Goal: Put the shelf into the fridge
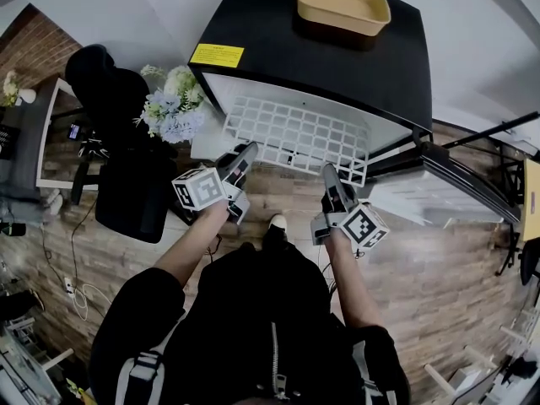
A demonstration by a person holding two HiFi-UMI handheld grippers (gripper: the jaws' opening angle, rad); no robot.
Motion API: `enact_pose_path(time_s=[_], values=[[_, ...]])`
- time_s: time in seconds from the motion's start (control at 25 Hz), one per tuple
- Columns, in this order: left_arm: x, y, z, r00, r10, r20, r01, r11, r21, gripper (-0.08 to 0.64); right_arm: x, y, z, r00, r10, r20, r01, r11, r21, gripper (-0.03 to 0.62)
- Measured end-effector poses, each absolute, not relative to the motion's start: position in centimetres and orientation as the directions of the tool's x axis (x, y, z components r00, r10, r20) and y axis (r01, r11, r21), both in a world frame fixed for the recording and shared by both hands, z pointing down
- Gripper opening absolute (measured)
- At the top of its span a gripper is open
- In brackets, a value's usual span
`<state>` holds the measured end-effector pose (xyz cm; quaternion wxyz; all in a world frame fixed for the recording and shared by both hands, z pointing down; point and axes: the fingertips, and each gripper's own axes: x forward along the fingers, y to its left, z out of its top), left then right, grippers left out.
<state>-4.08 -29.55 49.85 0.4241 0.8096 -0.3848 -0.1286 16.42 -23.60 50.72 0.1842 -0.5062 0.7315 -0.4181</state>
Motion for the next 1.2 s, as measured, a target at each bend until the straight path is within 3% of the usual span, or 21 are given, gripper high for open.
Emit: enact_pose_path(time_s=[1.2], values=[[-2.9, -35.3, 50.0, 0.663, -0.744, 0.082, -0.508, -0.367, 0.779, 0.117, 18.0, -29.1, 51.0, -0.349, -0.925, 0.148, -0.62, 0.11, -0.777, 0.126]])
